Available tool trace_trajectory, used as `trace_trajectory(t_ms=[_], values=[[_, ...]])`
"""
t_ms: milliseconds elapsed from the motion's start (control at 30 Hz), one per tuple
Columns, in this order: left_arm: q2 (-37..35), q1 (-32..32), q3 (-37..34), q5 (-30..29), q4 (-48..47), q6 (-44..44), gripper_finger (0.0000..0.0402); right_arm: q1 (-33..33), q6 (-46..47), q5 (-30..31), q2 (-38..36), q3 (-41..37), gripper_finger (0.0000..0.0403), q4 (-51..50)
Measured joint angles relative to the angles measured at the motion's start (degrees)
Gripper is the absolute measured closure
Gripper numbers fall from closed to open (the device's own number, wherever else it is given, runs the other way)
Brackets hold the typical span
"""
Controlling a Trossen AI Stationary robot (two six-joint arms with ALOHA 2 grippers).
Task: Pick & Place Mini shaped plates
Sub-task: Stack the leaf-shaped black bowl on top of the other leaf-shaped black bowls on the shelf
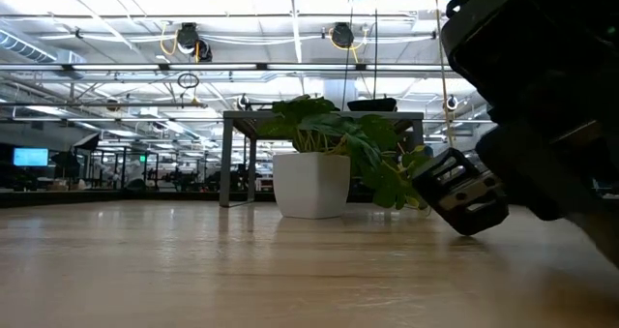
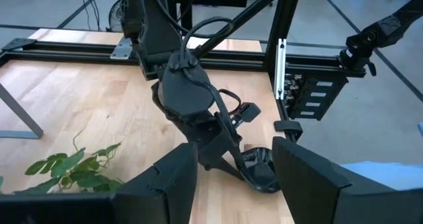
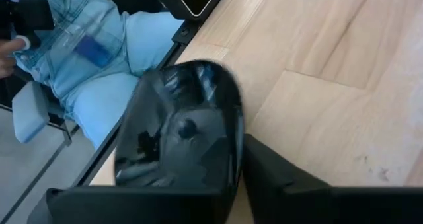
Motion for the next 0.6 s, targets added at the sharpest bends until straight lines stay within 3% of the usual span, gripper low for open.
trace_trajectory(t_ms=[100, 333, 600], values=[[0.00, 0.00, 0.00, -0.09, 0.00, 0.00, 0.0201, -0.02, -0.71, -0.38, 0.00, -0.02, 0.0397, -0.06], [0.00, 0.00, 0.00, -0.09, 0.05, 0.00, 0.0201, -0.13, -0.40, -1.87, -2.11, -0.30, 0.0401, -2.09], [0.00, 0.00, 0.00, -0.10, 0.36, 0.00, 0.0201, -2.97, -1.11, -1.26, -14.74, -0.22, 0.0402, -13.76]])
